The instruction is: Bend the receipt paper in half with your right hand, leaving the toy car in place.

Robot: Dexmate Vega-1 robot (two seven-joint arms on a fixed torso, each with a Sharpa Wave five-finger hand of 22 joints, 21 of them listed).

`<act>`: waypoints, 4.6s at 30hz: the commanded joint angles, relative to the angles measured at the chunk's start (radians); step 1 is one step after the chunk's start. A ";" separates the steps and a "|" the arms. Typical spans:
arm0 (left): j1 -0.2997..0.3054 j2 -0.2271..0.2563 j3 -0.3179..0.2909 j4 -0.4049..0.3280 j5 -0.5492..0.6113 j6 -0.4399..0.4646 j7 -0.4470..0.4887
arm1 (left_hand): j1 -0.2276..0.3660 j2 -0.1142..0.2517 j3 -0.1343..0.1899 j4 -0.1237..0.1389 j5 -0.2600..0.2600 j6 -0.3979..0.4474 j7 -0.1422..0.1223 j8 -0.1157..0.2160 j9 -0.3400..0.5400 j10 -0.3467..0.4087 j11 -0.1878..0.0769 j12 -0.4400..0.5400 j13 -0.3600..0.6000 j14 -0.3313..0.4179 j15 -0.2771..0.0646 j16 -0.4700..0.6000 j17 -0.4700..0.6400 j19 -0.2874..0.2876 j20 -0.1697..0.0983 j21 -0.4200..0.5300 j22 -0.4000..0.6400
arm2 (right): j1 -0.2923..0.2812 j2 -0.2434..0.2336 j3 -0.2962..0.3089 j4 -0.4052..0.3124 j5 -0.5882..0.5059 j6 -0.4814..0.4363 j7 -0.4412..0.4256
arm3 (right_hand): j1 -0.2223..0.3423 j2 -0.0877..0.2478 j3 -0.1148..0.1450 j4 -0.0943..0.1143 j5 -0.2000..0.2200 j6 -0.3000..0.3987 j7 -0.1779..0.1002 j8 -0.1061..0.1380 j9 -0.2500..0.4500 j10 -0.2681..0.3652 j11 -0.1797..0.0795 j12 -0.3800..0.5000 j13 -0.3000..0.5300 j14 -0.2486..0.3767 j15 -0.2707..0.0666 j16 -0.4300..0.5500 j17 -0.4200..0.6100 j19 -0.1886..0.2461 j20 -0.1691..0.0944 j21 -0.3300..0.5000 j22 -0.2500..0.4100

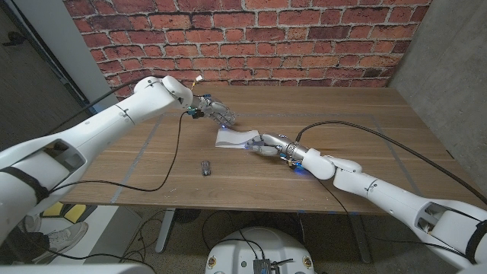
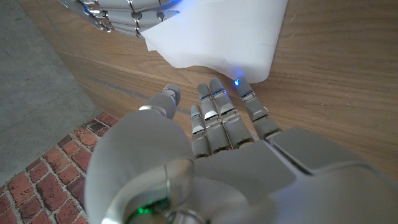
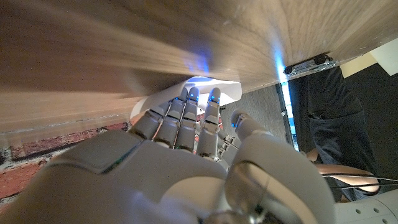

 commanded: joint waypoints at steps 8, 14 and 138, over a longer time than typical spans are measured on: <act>0.054 0.020 -0.059 -0.025 -0.025 -0.087 0.003 | -0.021 0.000 -0.002 0.000 -0.002 0.032 0.027 0.020 -0.004 0.012 -0.001 0.010 0.004 0.008 -0.004 -0.005 -0.004 0.004 -0.005 0.000 -0.001 | -0.110 -0.091 0.135 -0.240 0.027 0.022 -0.067 | 0.012 -0.001 -0.004 -0.021 0.001 0.015 0.001 0.003 0.005 0.022 0.007 0.004 0.001 0.077 -0.018 0.030 0.007 0.071 0.010 0.025 0.003; 0.062 0.024 -0.065 -0.033 -0.025 -0.093 0.004 | -0.023 0.001 -0.001 -0.003 -0.002 0.045 0.030 0.024 -0.005 0.020 -0.004 0.014 0.005 0.014 -0.006 -0.005 -0.005 0.006 -0.005 0.001 -0.001 | -0.177 -0.139 0.213 -0.356 0.014 0.001 -0.110 | 0.012 -0.002 -0.007 -0.024 0.001 0.021 0.005 0.005 0.005 0.029 0.008 0.005 0.001 0.102 -0.026 0.041 0.010 0.088 0.009 0.031 0.004; -0.140 -0.155 0.010 0.358 -0.084 -0.219 -0.331 | -0.713 0.030 -0.065 0.250 0.002 -0.093 0.197 0.012 -0.013 0.180 0.186 0.043 -0.022 0.110 0.149 -0.008 -0.016 0.255 0.014 -0.160 -0.012 | -0.224 -0.113 0.278 -0.292 0.029 0.113 -0.127 | -0.014 0.008 -0.018 -0.009 0.000 0.112 0.009 0.012 0.006 0.116 0.022 0.019 0.004 0.132 -0.022 0.052 0.041 0.082 0.006 0.027 0.009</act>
